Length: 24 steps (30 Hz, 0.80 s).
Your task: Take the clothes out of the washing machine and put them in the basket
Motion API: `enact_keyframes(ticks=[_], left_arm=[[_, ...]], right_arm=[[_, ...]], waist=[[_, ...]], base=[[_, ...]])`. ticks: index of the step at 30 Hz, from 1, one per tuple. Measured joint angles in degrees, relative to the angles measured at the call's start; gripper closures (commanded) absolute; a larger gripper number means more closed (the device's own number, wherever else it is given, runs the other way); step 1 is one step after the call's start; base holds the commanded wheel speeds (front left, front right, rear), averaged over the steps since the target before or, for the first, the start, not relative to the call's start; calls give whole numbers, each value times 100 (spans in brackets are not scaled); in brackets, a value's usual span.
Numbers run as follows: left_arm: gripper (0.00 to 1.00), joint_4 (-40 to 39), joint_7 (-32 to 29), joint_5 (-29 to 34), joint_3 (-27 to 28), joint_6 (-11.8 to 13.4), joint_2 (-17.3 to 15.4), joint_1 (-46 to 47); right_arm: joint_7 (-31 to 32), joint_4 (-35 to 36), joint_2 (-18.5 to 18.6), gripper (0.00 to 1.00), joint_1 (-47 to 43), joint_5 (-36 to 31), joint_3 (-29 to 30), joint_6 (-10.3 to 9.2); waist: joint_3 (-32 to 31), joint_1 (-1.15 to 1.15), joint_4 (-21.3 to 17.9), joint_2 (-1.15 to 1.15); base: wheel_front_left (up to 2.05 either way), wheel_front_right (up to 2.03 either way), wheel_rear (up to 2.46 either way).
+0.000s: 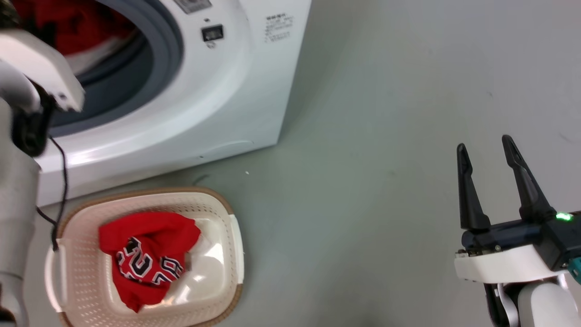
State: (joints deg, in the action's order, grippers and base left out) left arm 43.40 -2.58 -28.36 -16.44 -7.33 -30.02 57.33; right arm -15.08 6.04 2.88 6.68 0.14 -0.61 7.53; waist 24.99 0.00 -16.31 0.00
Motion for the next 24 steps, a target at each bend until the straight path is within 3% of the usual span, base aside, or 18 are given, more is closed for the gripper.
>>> enact_keyframes(ticks=[8, 14, 24], left_arm=[[100, -749, 812, -177, 74, 138, 231, -1074], [100, -1700, 1156, -201, 124, 404, 278, -1881], [100, -3656, 815, -415, 107, 1004, 375, -3385]], right_arm=[[0, -89, 1, 0, -235, -224, 223, -1], [-1, -131, 2, 0, -374, -249, 333, 0], [-1, -151, 2, 0, -545, -265, 463, 0]], waist=[[-775, -1, 391, 0], [-1243, -1, 654, 0], [-1624, -1, 1029, 0]], base=[[0, 0, 0], [0, 0, 0], [0, 0, 0]])
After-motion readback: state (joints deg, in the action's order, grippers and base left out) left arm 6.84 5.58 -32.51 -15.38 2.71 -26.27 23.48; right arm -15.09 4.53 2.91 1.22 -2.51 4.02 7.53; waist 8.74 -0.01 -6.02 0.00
